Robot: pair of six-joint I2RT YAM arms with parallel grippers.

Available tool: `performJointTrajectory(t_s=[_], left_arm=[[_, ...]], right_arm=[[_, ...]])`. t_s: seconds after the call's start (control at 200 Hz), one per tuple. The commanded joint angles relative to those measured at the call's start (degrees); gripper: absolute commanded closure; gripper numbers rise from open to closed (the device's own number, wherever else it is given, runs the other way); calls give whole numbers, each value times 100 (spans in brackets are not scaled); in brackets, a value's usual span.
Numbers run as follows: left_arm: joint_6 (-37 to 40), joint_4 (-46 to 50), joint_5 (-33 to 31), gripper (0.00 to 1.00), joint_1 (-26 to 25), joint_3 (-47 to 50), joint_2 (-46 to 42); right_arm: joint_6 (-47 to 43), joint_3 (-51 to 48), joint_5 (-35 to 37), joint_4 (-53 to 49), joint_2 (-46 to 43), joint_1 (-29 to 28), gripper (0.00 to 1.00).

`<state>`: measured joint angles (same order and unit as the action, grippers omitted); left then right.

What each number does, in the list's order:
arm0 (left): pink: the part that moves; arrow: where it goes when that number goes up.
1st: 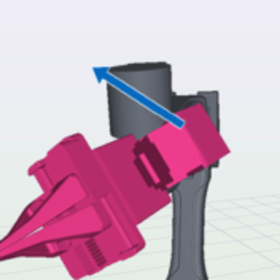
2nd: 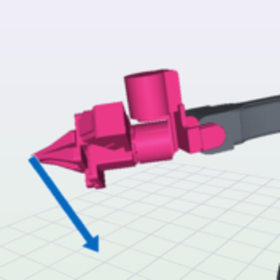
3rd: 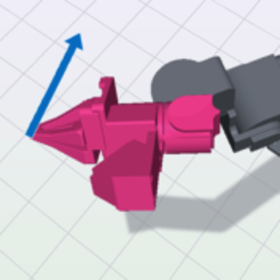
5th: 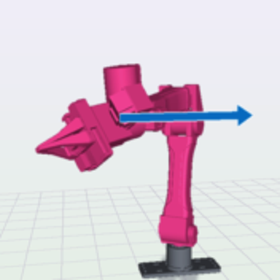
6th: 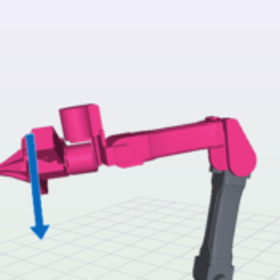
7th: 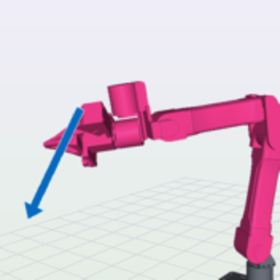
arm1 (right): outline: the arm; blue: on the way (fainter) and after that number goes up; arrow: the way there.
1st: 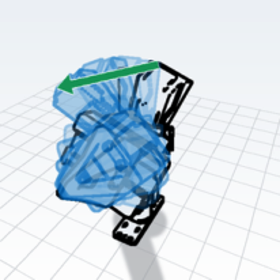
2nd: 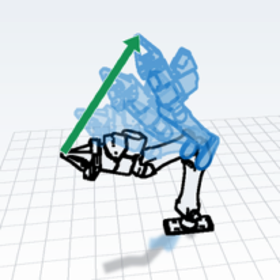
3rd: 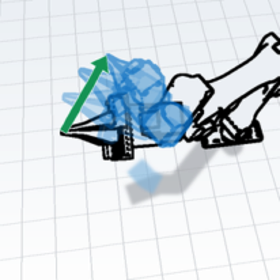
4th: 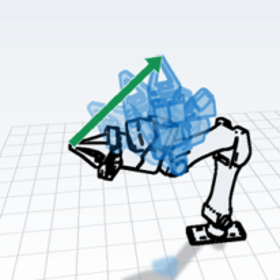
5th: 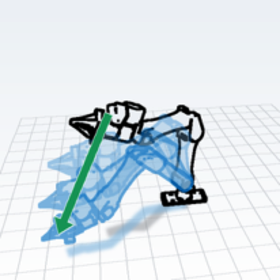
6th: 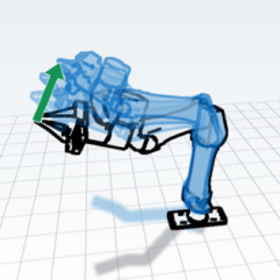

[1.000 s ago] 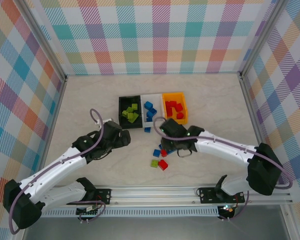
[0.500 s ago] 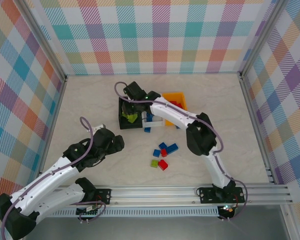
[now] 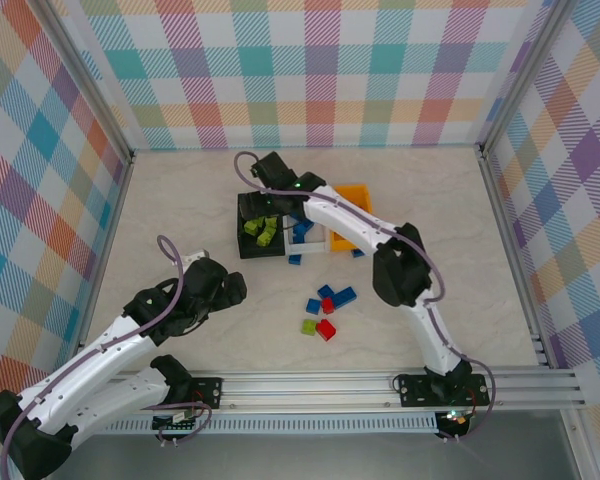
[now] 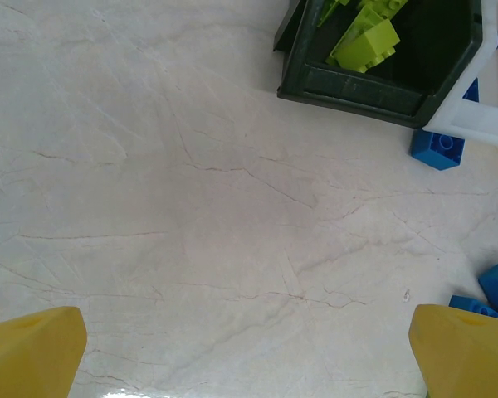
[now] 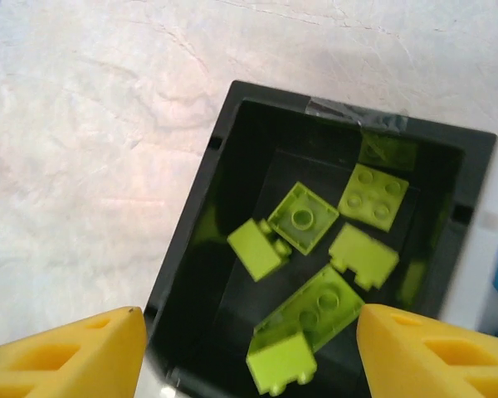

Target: Sort the legos into containers by color

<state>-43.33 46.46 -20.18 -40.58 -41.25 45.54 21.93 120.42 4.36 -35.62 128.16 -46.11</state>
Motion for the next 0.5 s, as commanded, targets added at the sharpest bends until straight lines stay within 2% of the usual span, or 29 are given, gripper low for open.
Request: performJointTrajectory(t_s=[0.0, 0.18, 0.32, 0.495], left_arm=[[-17, 70, -21, 0, 33, -67, 22], [3, -90, 32, 0, 40, -32, 59], [59, -251, 15, 0, 32, 0, 135], [125, -421, 101, 0, 32, -91, 429]], right_arm=[[-66, -953, -146, 569, -1157, -102, 31], [-78, -3338, -93, 1037, -2832, -308, 30], [151, -4970, -34, 989, -3927, -487, 29], [654, -6399, 83, 598, -4548, -849, 29]])
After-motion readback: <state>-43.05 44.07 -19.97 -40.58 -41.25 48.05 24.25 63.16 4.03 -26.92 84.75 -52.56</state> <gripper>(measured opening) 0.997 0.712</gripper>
